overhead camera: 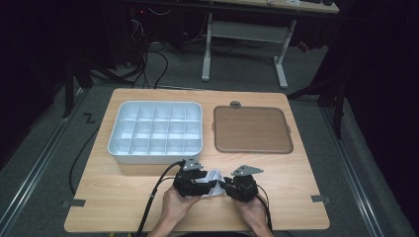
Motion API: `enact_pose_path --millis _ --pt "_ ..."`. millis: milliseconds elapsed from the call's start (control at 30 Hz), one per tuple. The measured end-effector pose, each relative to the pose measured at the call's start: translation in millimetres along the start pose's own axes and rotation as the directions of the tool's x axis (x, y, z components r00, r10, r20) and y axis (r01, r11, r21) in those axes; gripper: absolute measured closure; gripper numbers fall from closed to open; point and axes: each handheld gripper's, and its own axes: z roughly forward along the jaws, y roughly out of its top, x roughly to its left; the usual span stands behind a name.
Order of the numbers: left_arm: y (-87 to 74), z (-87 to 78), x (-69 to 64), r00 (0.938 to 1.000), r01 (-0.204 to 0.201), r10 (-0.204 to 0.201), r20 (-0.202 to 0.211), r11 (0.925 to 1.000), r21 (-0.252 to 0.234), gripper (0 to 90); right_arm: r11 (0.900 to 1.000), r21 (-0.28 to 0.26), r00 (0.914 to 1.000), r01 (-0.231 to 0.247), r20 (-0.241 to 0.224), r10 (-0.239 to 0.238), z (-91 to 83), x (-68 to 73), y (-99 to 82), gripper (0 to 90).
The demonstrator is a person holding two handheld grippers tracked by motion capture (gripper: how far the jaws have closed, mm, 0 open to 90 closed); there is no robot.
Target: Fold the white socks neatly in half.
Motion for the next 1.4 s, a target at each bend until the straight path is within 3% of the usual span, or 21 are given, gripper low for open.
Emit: enact_pose_path --millis 133,300,533,933,1000,1167,1300,1400 --pt "4.4 -10.6 2.8 0.9999 0.014 -0.014 0.002 0.9995 -0.028 46.5 1.0000 -0.002 1.0000 -0.001 0.004 0.001 -0.7 -0.3 0.0 71.8" --pt "5.1 -22.5 17.2 0.9987 0.030 -0.032 -0.039 0.9986 -0.043 46.7 0.9999 -0.009 0.9997 0.005 0.023 -0.005 -4.3 -0.4 -0.3 65.3" --pt "0.0 -32.3 28.1 0.9967 0.021 -0.025 -0.077 0.9984 -0.052 45.6 0.9997 -0.022 0.9993 -0.007 0.037 0.008 -14.2 -4.9 -2.8 64.0" --pt "-12.3 -30.0 27.1 0.9961 -0.002 -0.001 -0.088 0.9995 -0.032 39.3 0.9970 -0.075 0.9981 -0.020 0.056 0.024 -39.3 -14.1 0.3 65.0" --pt "-13.5 -29.7 26.5 0.9959 -0.004 0.001 -0.090 0.9995 -0.032 38.2 0.9959 -0.089 0.9986 -0.018 0.049 0.022 -43.9 -11.9 2.2 66.5" --pt "-18.3 -28.4 25.9 0.9933 -0.034 0.031 -0.111 0.9991 -0.025 35.5 0.9930 -0.107 0.9987 0.049 0.021 -0.047 -46.9 6.7 10.2 68.7" --pt "-21.1 -27.4 27.4 0.9912 -0.042 0.040 -0.126 0.9990 -0.016 33.0 0.9926 -0.085 0.9961 0.087 -0.006 -0.088 -38.4 19.9 13.3 69.3" --pt "-23.4 -28.1 29.7 0.9897 -0.041 0.038 -0.138 0.9990 -0.018 32.1 0.9944 -0.059 0.9959 0.088 -0.015 -0.089 -29.2 22.6 12.5 69.6"
